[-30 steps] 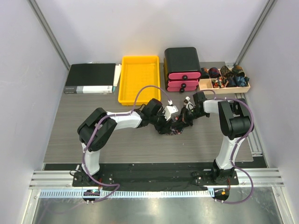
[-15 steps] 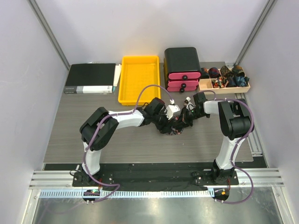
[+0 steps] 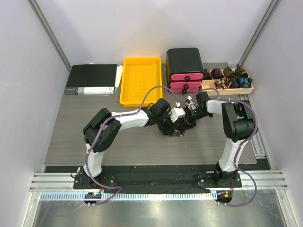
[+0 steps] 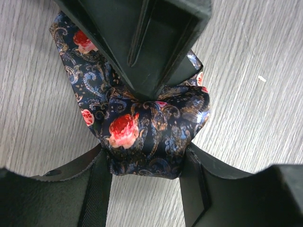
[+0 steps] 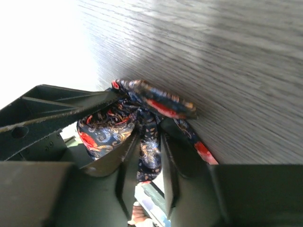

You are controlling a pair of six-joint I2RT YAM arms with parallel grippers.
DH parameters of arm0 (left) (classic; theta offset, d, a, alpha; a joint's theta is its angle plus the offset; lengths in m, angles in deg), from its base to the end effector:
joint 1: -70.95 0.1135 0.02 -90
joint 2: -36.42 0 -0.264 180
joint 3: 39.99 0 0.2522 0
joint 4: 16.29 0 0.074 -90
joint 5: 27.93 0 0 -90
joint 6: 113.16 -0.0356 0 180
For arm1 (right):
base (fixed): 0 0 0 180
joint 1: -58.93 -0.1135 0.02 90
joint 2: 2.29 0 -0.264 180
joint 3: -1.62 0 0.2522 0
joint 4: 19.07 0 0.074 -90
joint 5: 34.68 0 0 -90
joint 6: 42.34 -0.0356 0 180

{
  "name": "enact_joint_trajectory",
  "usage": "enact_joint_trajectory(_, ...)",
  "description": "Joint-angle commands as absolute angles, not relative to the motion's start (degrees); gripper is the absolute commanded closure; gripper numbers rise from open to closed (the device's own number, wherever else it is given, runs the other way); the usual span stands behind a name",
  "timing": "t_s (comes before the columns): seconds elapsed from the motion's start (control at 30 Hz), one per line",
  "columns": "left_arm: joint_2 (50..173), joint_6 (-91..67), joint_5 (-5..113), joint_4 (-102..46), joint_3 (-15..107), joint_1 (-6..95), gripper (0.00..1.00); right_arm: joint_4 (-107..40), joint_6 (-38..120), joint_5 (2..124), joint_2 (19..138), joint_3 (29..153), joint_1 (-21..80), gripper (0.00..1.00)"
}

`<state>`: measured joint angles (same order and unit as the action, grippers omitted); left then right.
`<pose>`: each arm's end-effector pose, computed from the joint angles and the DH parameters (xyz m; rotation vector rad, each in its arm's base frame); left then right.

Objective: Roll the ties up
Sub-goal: Roll the tie at the center of the board.

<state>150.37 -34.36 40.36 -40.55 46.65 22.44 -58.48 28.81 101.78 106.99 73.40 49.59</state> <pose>0.2669 -0.3217 0.1552 1.4038 2.1066 -0.7405 0.3210 0.0790 0.1132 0.0966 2.8587 1.2691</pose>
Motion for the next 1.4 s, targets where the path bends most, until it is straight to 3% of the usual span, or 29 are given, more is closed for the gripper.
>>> enact_joint_trajectory(0.0,156.7,-36.3,44.9,-53.3,47.0,21.4,0.86,-65.9,36.8,100.2,105.5,75.5,50.8,0.61)
enact_joint_trajectory(0.5,160.9,-39.0,46.0,-58.8,52.3,21.4,0.87,-65.6,38.0,113.0,101.9,75.7,53.3,0.44)
enact_joint_trajectory(0.63,160.9,-39.3,45.7,-59.0,52.4,21.3,0.84,-63.3,36.8,113.1,102.4,74.4,52.1,0.44)
enact_joint_trajectory(0.77,159.9,-39.2,45.0,-58.7,52.3,21.3,0.77,-60.7,36.1,109.8,104.3,73.0,50.7,0.62)
enact_joint_trajectory(0.8,159.5,-38.9,44.7,-58.4,52.1,21.5,0.75,-60.4,36.2,108.2,104.9,72.9,50.8,0.77)
enact_joint_trajectory(0.9,156.9,-38.0,43.4,-56.1,50.3,21.7,0.62,-61.0,37.0,104.8,107.3,73.0,51.1,0.99)
enact_joint_trajectory(0.93,156.1,-37.8,42.7,-55.5,49.7,22.2,0.54,-61.3,37.5,104.3,108.1,73.0,51.3,0.99)
enact_joint_trajectory(1.1,149.6,-35.5,37.3,-46.7,44.7,24.1,0.36,-62.4,39.7,100.2,110.1,73.4,52.0,0.99)
enact_joint_trajectory(1.37,142.9,-36.3,29.6,-31.2,37.9,25.9,0.22,-65.6,41.8,95.0,112.9,75.5,52.2,0.99)
